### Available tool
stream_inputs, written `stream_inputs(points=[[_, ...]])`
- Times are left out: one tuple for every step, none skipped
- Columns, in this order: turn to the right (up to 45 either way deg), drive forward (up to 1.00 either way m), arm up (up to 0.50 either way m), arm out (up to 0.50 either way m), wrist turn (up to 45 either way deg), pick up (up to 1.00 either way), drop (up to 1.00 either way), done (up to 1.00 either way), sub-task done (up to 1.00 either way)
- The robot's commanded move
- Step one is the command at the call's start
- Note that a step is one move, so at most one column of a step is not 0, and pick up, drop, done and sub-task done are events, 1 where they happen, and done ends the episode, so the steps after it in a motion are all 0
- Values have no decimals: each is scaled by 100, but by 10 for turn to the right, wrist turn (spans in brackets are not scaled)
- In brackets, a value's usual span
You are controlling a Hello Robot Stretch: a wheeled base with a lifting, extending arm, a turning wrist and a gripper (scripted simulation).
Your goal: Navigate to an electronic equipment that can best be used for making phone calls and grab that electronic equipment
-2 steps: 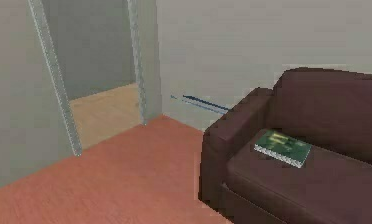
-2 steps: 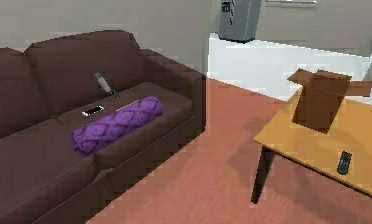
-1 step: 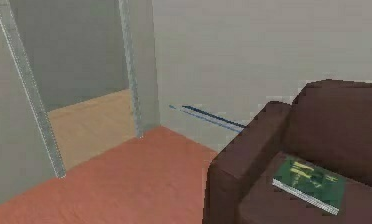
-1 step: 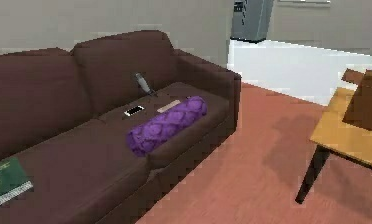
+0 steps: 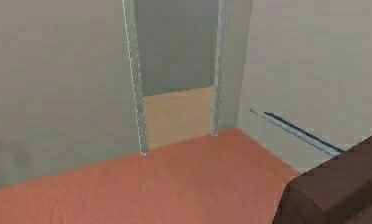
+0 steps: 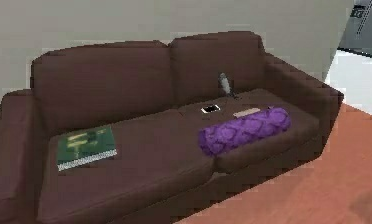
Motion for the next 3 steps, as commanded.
stream_inputs(points=[[0,85,0,0,0,0,0,0,0],[90,0,0,0,0,0,0,0,0],[0,100,0,0,0,0,0,0,0]])
